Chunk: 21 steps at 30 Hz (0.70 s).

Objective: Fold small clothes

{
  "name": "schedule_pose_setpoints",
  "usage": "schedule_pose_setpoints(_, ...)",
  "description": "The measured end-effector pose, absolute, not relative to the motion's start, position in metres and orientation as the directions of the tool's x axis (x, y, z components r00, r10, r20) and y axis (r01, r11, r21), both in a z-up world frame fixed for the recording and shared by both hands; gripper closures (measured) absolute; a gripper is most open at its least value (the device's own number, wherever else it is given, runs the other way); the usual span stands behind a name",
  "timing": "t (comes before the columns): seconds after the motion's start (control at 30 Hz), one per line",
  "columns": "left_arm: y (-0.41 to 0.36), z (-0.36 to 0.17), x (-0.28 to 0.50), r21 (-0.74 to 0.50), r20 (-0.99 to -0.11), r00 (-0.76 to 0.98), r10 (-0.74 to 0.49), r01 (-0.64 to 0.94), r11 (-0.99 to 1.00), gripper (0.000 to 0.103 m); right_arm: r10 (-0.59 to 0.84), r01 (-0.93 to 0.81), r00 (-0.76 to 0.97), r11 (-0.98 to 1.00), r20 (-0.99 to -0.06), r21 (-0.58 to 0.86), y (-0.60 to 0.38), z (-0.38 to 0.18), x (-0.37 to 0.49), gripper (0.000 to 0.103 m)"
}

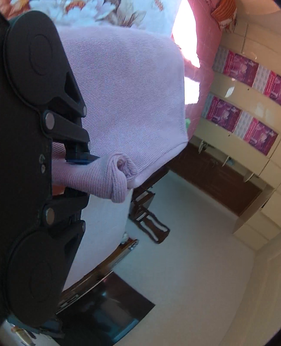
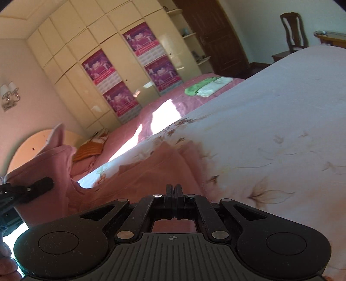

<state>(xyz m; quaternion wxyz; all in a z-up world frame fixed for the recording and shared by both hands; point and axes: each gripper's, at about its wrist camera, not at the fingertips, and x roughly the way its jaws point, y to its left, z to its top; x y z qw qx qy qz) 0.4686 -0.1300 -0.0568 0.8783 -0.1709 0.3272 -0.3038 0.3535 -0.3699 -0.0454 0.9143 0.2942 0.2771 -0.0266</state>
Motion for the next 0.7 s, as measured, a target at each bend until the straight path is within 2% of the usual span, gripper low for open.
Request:
schedule_pose_setpoints(0.03,-0.155,-0.071,0.47,-0.493,-0.511,0.547,-0.663,0.445,0.747,0.092,0.109,0.219,0.844,0.823,-0.525,0.524,-0.377,-0.044,0.347,0.103)
schedule_pose_setpoints(0.13,-0.207,-0.12,0.469,-0.487,-0.663,0.363,-0.655,0.454,0.746,0.073,0.117,0.235,0.843,0.797,-0.524,0.556,-0.396,-0.043,0.332,0.102)
schedule_pose_setpoints(0.2,-0.203,-0.113,0.449,-0.453,-0.634,0.402,-0.661,0.501,0.738,0.062,0.127,0.249,0.838,0.776,-0.53,0.579,-0.404,-0.045,0.326,0.102)
schedule_pose_setpoints(0.23,-0.192,-0.104,0.44,-0.452,-0.598,0.428,-0.677,0.518,0.726,0.047,0.118,0.259,0.836,0.776,-0.535,0.576,-0.407,-0.043,0.322,0.102)
schedule_pose_setpoints(0.27,-0.179,-0.095,0.434,-0.455,-0.571,0.457,-0.682,0.515,0.727,0.043,0.119,0.254,0.839,0.776,-0.53,0.578,-0.408,-0.043,0.319,0.096)
schedule_pose_setpoints(0.3,-0.164,-0.087,0.43,-0.456,-0.538,0.488,-0.687,0.517,0.725,0.042,0.128,0.245,0.845,0.77,-0.519,0.589,-0.409,-0.041,0.317,0.086)
schedule_pose_setpoints(0.33,-0.15,-0.081,0.427,-0.45,-0.514,0.521,-0.682,0.513,0.731,0.04,0.132,0.237,0.853,0.764,-0.506,0.6,-0.406,-0.04,0.317,0.054)
schedule_pose_setpoints(0.37,-0.134,-0.071,0.427,-0.42,-0.503,0.579,-0.641,0.485,0.767,0.04,0.138,0.222,0.861,0.765,-0.49,0.605,-0.403,-0.039,0.315,0.041)
schedule_pose_setpoints(0.43,-0.11,-0.063,0.43,-0.349,-0.5,0.662,-0.558,0.436,0.829,0.04,0.18,0.176,0.86,0.773,-0.478,0.609,-0.395,-0.038,0.322,0.042)
schedule_pose_setpoints(0.5,-0.087,-0.065,0.439,-0.312,-0.543,0.688,-0.481,0.366,0.877,0.041,0.219,0.143,0.846,0.785,-0.485,0.603,-0.382,-0.038,0.33,0.043)
schedule_pose_setpoints(0.53,-0.077,-0.067,0.446,-0.31,-0.562,0.689,-0.457,0.338,0.889,0.042,0.228,0.139,0.832,0.797,-0.506,0.588,-0.376,-0.038,0.335,0.052)
schedule_pose_setpoints(0.57,-0.069,-0.069,0.45,-0.304,-0.571,0.694,-0.439,0.318,0.898,0.042,0.225,0.147,0.815,0.811,-0.535,0.566,-0.37,-0.039,0.339,0.057)
schedule_pose_setpoints(0.7,-0.062,-0.085,0.465,-0.269,-0.653,0.651,-0.387,0.279,0.922,0.043,0.183,0.197,0.753,0.854,-0.633,0.482,-0.351,-0.055,0.351,0.057)
